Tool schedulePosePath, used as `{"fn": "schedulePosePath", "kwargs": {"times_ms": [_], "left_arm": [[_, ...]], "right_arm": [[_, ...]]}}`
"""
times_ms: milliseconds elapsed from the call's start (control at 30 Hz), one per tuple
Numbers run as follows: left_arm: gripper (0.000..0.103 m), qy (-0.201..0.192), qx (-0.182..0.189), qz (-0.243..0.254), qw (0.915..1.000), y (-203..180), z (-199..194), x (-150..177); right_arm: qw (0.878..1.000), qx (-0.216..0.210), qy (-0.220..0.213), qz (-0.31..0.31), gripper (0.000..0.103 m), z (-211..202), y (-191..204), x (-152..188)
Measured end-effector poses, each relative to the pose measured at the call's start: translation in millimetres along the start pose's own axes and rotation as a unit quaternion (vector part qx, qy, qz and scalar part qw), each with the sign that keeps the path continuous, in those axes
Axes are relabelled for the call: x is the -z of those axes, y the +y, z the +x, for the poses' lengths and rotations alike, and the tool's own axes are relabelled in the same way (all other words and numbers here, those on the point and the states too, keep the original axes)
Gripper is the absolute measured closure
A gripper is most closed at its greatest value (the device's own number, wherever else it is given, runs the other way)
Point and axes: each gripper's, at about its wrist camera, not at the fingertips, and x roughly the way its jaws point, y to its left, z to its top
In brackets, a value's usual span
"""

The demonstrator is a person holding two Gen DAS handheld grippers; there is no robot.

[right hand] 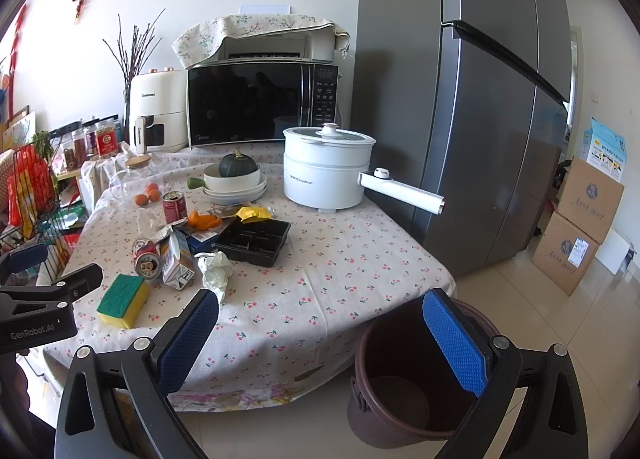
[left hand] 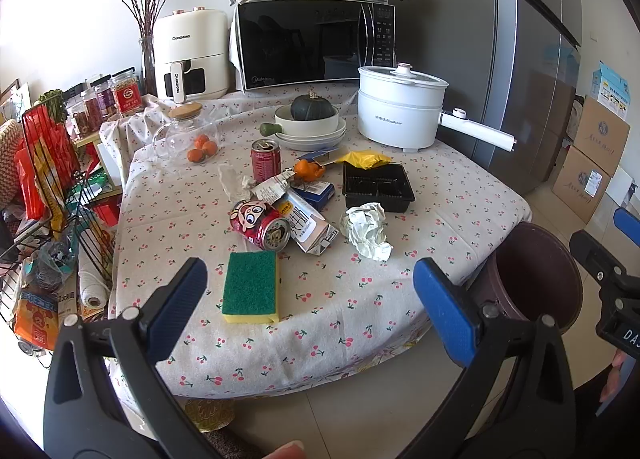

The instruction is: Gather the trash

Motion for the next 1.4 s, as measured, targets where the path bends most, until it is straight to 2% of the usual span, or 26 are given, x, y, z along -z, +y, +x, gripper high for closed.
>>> {"fn": "schedulePosePath", "kwargs": {"times_ms": [1133, 1267, 1400], "left_arm": [[0.000, 0.017, -0.002, 0.003, 0.9999, 3, 3, 3], [0.000, 0.028, 0.007, 0.000, 0.9996, 6, 6, 0], [0.001, 0.075, 0.027, -0.004, 0.9968, 14, 21, -4]], "right_arm": [[1.000, 0.005, 0.003, 0.001, 0.000, 4, -3, 3], [1.000, -0.004, 0.009, 0.001, 0.000, 5, -2, 1], [0.999, -0.027, 0.042, -0.007, 0.000, 13, -2, -14]]}}
